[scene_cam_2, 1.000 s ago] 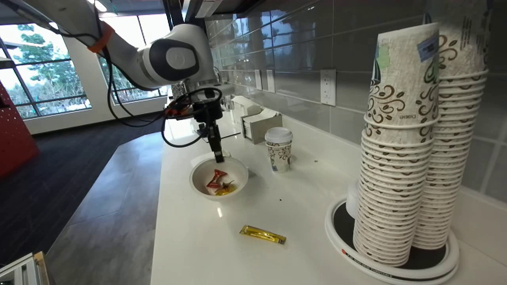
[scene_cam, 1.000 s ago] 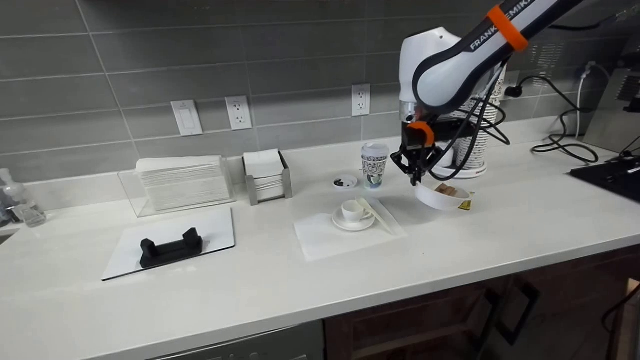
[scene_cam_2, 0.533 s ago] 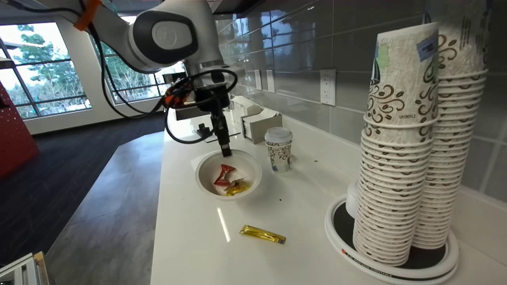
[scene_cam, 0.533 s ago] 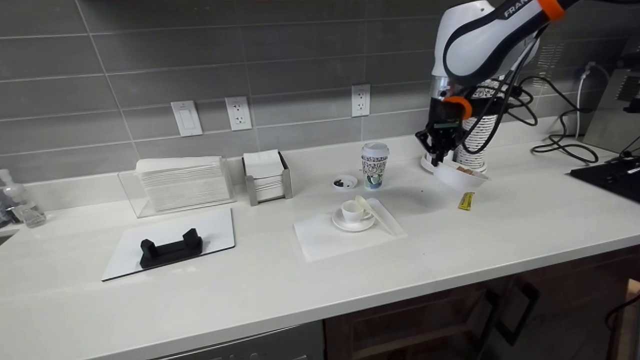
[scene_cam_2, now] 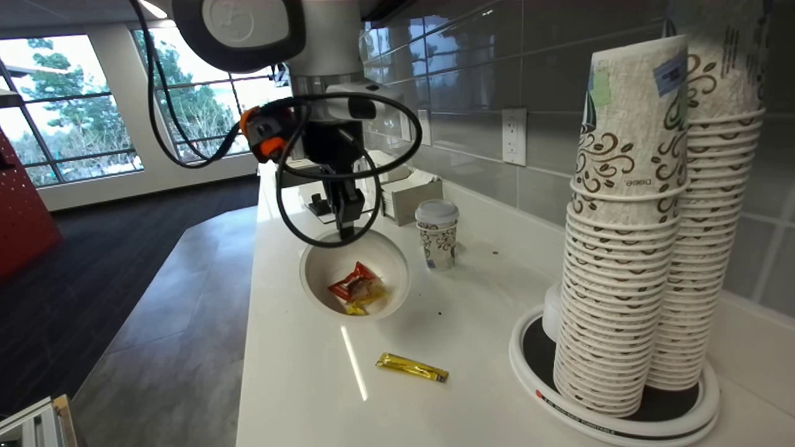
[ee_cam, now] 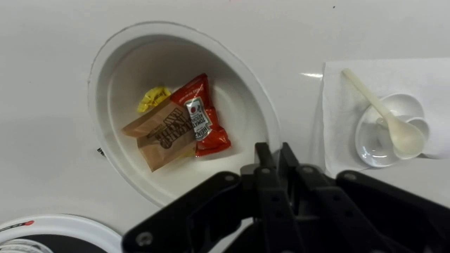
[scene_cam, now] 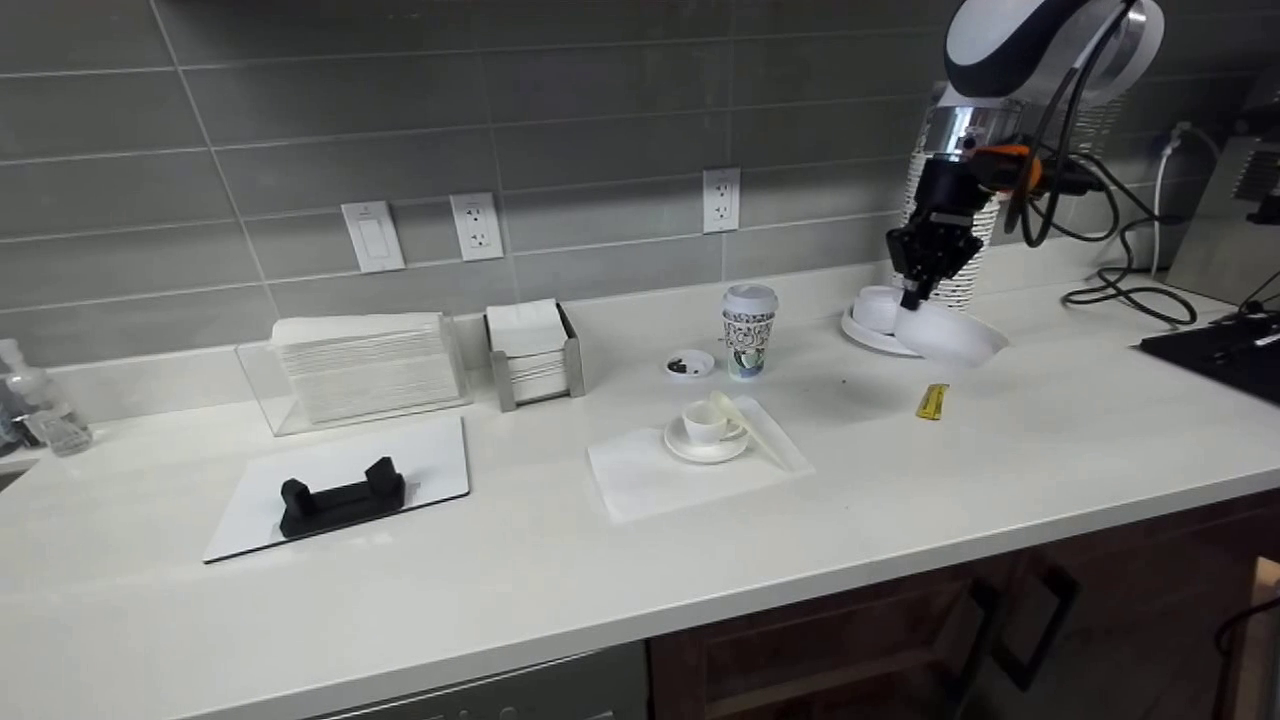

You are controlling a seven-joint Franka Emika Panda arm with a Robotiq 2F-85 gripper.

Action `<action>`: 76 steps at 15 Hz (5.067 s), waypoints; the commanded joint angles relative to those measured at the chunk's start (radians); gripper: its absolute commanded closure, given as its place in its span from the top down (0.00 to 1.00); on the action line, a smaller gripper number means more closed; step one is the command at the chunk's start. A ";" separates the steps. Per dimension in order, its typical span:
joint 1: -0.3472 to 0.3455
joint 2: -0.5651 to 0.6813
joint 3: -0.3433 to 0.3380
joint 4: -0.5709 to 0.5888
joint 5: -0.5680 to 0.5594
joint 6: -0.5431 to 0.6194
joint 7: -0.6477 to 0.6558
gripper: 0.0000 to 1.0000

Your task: Pour the contents of the white plate onto the counter

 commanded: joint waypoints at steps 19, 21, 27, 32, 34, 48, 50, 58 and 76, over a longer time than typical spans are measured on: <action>-0.193 0.304 -0.123 0.258 0.801 -0.517 -0.686 0.02; -0.230 0.352 -0.124 0.291 0.845 -0.587 -0.721 0.02; -0.349 0.485 -0.128 0.380 0.947 -0.790 -0.797 0.02; -0.429 0.584 -0.122 0.439 1.031 -0.947 -0.842 0.02; -0.450 0.617 -0.116 0.461 1.052 -1.000 -0.849 0.02; -0.206 0.267 -0.142 0.254 0.723 -0.546 -0.673 0.02; -0.151 0.185 -0.116 0.181 0.649 -0.413 -0.607 0.02; -0.019 -0.018 0.031 -0.085 0.319 0.104 -0.262 0.02; -0.004 -0.083 0.213 -0.205 -0.397 0.168 0.393 0.09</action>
